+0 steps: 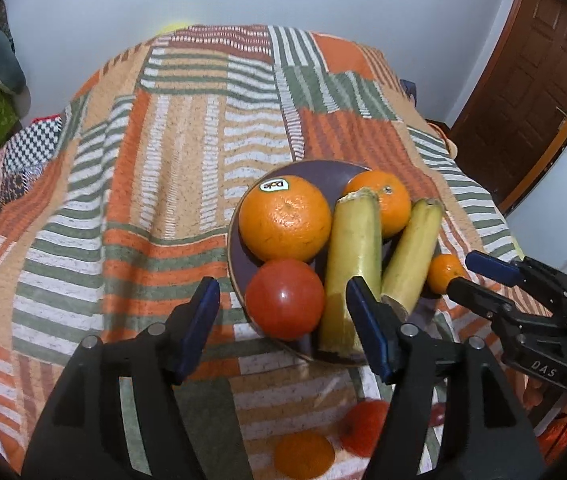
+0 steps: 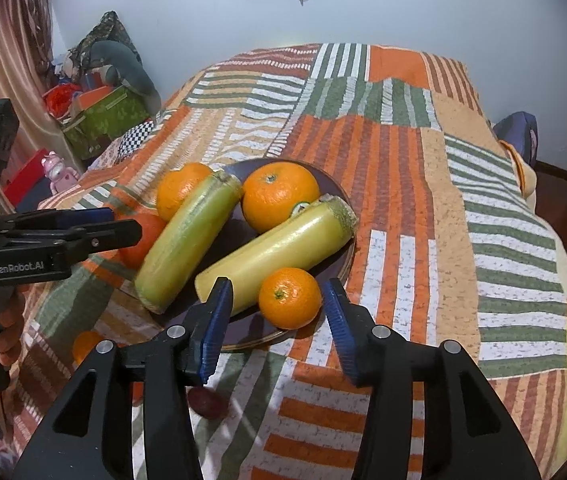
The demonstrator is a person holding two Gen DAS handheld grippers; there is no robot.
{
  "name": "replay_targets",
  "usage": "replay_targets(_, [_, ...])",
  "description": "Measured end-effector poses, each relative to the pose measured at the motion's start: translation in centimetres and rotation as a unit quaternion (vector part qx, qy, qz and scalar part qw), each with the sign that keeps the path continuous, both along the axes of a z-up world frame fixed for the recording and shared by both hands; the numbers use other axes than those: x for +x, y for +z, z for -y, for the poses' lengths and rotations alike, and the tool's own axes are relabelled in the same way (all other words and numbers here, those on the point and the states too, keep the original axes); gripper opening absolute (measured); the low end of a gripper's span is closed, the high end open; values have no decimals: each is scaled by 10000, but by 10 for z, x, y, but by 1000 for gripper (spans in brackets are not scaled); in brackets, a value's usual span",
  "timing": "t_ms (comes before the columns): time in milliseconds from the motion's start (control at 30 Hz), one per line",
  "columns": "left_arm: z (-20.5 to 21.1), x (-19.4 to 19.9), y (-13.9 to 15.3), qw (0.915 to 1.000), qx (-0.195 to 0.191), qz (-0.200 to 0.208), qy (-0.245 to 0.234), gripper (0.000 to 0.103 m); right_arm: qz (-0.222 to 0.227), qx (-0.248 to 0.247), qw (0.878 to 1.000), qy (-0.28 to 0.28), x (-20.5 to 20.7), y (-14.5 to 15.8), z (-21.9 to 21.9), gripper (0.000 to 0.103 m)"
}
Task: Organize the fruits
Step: 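Open both tools to set the tomato and tangerine on the plate, then grasp a tangerine with the left tool while the right tool grasps another red tomato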
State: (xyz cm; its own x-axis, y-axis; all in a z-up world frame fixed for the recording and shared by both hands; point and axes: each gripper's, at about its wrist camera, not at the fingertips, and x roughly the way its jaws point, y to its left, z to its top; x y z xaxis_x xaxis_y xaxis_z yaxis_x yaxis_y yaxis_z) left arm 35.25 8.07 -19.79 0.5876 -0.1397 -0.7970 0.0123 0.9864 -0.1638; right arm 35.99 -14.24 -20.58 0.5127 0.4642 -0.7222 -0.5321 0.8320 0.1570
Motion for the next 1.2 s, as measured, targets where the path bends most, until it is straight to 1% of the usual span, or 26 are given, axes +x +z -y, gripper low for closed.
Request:
replay_targets(167, [-2, -25, 17, 9999, 94, 125, -40, 65, 174, -47, 9998, 58, -14, 17, -3, 44])
replay_targets(333, [-3, -58, 30, 9994, 266, 194, -70, 65, 320, -39, 9994, 124, -31, 33, -7, 44])
replay_targets(433, [-6, -76, 34, 9994, 284, 209, -60, 65, 370, -20, 9992, 162, -43, 41, -10, 45])
replay_targets(633, [-14, -109, 34, 9995, 276, 178, -9, 65, 425, -114, 9986, 301, -65, 43, -22, 51])
replay_targets(800, [-20, -129, 23, 9997, 240, 40, -18, 65, 285, -250, 9980, 511, -78, 30, -40, 51])
replay_targets(967, [-22, -139, 6, 9995, 270, -130, -53, 65, 11, -434, 9964, 732, -81, 5, -61, 51])
replay_targets(1100, [-26, -144, -9, 9994, 245, -255, -60, 65, -130, -554, 9954, 767, -79, -11, -72, 51])
replay_targets(1200, [-28, -145, -19, 9992, 163, -367, -65, 65, -177, -581, 9952, 769, -77, -17, -77, 51])
